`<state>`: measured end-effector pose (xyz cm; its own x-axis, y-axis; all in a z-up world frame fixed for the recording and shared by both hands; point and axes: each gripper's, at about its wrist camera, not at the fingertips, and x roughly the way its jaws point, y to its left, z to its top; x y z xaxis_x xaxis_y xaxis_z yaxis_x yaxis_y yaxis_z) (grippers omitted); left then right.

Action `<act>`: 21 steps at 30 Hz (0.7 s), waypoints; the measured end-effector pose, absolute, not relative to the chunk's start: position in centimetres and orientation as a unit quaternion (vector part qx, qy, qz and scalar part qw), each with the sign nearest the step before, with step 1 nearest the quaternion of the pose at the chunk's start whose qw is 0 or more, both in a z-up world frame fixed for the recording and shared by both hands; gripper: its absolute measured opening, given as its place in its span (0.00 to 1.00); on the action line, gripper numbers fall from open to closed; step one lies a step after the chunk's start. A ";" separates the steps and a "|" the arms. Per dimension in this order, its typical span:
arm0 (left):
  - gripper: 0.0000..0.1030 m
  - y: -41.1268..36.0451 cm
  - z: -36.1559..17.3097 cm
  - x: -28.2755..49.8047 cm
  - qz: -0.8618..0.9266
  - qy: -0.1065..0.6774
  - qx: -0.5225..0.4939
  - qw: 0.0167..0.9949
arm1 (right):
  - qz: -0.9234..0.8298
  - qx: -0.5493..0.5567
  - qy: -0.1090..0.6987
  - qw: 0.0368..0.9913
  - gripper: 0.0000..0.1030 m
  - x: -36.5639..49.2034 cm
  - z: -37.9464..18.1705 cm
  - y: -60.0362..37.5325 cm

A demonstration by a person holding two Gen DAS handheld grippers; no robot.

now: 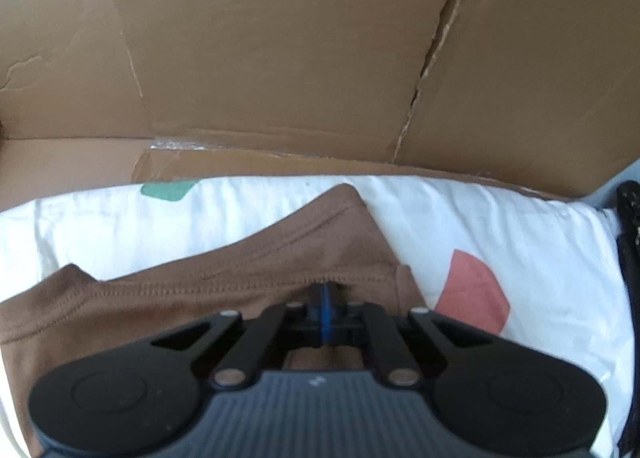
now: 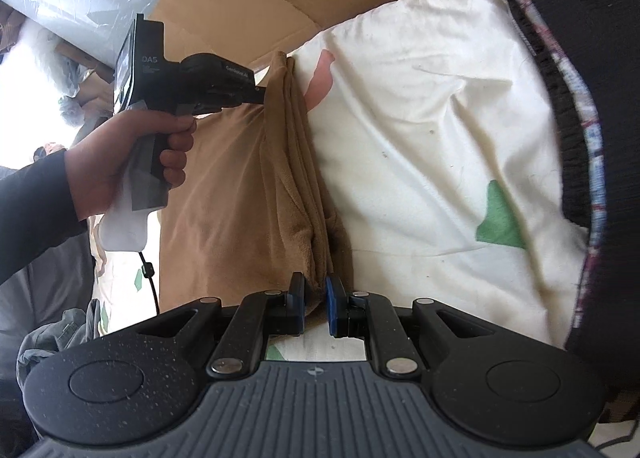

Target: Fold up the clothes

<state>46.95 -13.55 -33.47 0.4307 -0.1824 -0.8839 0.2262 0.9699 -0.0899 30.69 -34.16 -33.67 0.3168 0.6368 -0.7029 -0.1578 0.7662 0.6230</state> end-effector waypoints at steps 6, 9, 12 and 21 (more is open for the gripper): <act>0.21 -9.0 -30.8 46.2 -0.112 0.514 -0.015 0.850 | 0.256 0.229 0.515 0.785 0.10 31.0 -32.7 -34.5; 0.27 -5.8 -29.4 45.5 -0.104 0.511 -0.022 0.853 | 0.255 0.227 0.510 0.789 0.10 31.6 -32.5 -34.2; 0.40 -2.7 -28.2 44.7 -0.096 0.508 -0.022 0.855 | 0.248 0.227 0.511 0.791 0.11 32.4 -32.8 -33.6; 0.37 3.5 -28.6 44.2 -0.067 0.514 -0.026 0.855 | 0.257 0.194 0.510 0.798 0.34 33.4 -32.9 -31.3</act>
